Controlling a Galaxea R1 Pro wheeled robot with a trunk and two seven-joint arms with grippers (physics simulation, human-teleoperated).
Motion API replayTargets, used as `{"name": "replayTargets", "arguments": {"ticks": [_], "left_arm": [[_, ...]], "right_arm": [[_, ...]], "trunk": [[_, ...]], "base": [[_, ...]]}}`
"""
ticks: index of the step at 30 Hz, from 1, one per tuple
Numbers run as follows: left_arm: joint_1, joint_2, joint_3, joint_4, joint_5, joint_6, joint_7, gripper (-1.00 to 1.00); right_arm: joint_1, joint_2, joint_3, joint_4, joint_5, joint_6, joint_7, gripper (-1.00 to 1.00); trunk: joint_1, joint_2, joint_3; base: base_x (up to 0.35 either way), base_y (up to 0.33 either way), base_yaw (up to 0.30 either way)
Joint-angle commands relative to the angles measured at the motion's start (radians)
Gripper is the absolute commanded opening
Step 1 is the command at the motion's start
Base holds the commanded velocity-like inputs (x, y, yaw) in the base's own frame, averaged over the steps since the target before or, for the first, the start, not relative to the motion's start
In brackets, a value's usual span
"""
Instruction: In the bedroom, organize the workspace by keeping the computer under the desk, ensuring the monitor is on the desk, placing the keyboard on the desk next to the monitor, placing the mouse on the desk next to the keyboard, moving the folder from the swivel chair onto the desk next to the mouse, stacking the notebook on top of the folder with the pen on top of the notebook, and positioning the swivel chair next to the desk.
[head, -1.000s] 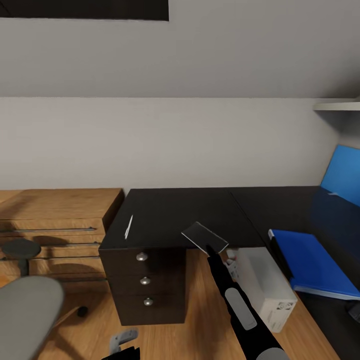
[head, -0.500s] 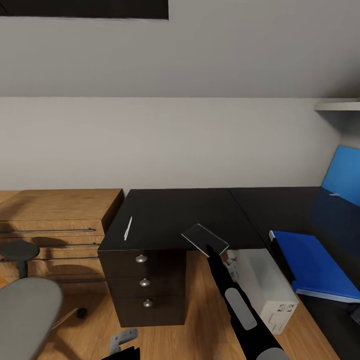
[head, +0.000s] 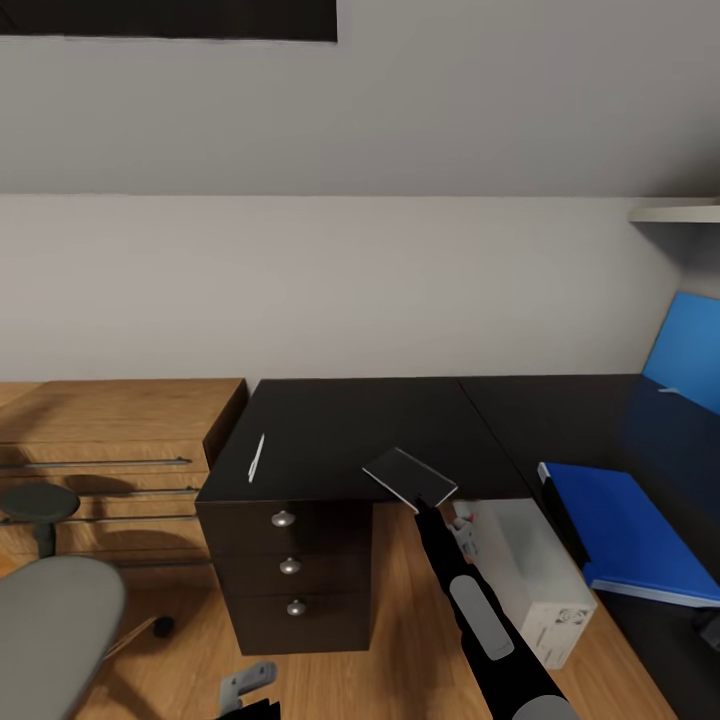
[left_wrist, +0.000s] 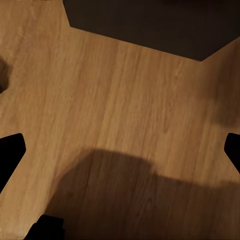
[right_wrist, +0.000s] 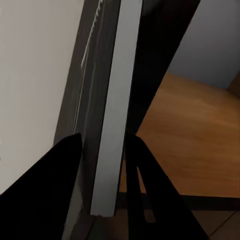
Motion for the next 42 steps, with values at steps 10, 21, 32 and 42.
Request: {"name": "replayTargets", "arguments": {"ticks": [10, 21, 32, 42], "left_arm": [[-0.001, 0.001, -0.004, -0.002, 0.008, 0.0, 0.012, 1.0], [-0.001, 0.001, -0.004, 0.0, 0.007, 0.0, 0.014, 1.0], [-0.001, 0.001, -0.004, 0.0, 0.008, 0.0, 0.013, 1.0], [-0.001, 0.0, -0.009, 0.048, 0.005, -0.002, 0.011, 1.0]], "right_arm": [[-0.001, -0.002, 0.003, -0.002, -0.011, -0.006, 0.004, -1.0], [0.004, -0.007, 0.0, -0.082, -0.009, -0.009, 0.005, -1.0], [0.021, -0.028, -0.035, -0.184, -0.01, -0.01, 0.0, -1.0], [0.043, -0.033, -0.354, -0.304, -0.011, -0.005, -0.132, -1.0]], "trunk": [[-0.039, 0.07, 0.03], [-0.081, 0.147, 0.065], [-0.111, 0.203, 0.09], [-0.111, 0.203, 0.09]], "base": [[0.0, 0.0, 0.0], [-0.12, -0.035, 0.0], [-0.266, -0.112, 0.0], [-0.015, -0.006, 0.0]]}}
